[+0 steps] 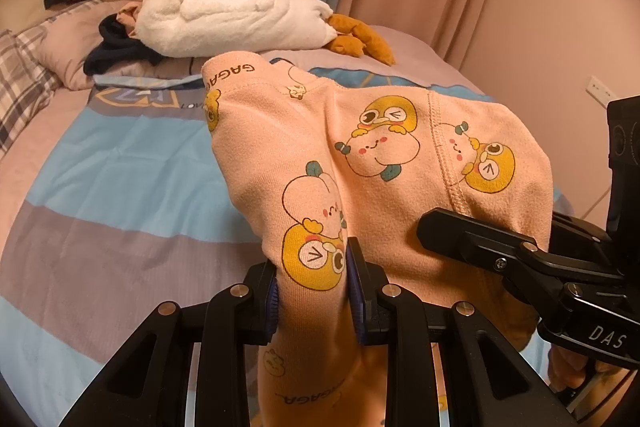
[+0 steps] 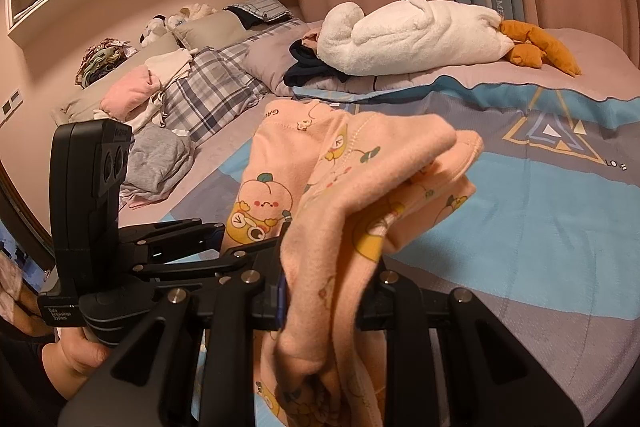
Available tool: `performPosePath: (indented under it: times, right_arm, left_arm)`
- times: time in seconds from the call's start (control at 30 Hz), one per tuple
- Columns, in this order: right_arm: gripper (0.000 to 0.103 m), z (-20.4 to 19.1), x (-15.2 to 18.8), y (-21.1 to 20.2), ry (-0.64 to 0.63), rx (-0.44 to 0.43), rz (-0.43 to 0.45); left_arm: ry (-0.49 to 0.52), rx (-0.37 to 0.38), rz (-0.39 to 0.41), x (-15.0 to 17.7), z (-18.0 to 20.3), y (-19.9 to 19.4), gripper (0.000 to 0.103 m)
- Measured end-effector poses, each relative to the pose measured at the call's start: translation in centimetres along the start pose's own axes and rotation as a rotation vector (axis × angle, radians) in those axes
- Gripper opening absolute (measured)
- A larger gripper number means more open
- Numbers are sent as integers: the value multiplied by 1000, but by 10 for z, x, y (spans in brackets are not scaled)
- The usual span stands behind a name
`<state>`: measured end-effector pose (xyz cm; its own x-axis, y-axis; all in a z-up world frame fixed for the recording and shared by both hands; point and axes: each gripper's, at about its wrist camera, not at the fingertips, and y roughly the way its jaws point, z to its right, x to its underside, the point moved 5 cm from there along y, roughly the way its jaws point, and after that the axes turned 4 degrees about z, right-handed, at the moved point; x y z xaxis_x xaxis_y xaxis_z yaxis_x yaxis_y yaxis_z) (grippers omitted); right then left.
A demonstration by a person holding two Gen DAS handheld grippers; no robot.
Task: Fold small clothes
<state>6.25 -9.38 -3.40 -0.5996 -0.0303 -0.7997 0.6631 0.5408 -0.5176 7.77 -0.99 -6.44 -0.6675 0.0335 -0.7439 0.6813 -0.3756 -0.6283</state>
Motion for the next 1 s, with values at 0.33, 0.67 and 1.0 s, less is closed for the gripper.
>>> performPosePath:
  times: [0.33,0.67,1.0]
  right_arm:
    - [24,11,0,19,22,2,-20]
    - [24,20,1,43,32,-1,-52]
    - [24,26,1,71,31,-6,-90]
  left_arm:
    - [-11,-8,-27,-2,-6,18,26]
    - [-21,-21,-58,-3,-17,36,26]
    - [-37,-41,-86,-5,-33,54,26]
